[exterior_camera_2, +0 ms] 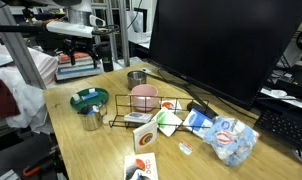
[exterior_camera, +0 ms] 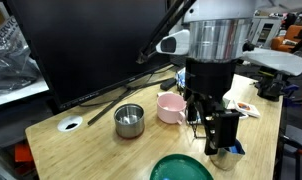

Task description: Remove the fork from the green plate and place it inside the pink mug

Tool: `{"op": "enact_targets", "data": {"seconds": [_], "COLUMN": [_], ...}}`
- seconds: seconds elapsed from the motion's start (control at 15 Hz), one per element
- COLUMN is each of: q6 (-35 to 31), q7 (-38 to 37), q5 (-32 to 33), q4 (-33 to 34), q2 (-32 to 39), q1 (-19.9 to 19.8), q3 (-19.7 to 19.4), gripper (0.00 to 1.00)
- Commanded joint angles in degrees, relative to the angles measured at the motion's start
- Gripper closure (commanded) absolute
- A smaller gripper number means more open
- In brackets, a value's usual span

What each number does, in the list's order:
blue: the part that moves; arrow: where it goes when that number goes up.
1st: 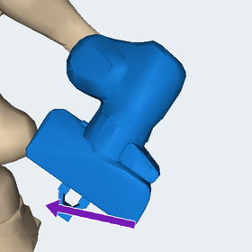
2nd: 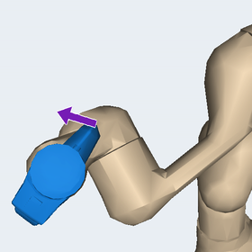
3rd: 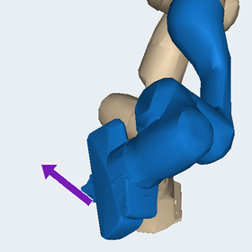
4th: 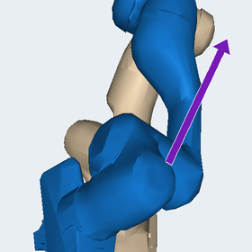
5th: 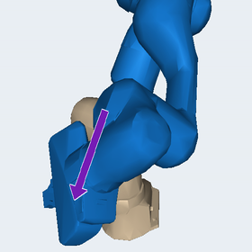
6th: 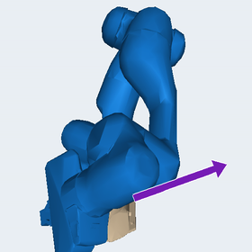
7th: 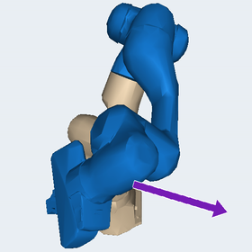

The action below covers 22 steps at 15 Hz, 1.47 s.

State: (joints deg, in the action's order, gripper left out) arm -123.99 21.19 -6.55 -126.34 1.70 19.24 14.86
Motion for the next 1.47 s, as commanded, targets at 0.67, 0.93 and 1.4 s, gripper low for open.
{"op": "enact_targets", "data": {"seconds": [0.67,0.93,1.4], "q6": [-12.16,-11.89,-11.26], "q7": [-13.53,-12.45,-12.36], "q5": [1.59,0.77,0.66], "q4": [0.61,0.41,1.81], "q2": [11.47,12.50,14.69], "q1": [-0.05,-0.72,-0.75], "q3": [1.82,2.74,2.81], "gripper": [0.00,0.00,0.00]}}
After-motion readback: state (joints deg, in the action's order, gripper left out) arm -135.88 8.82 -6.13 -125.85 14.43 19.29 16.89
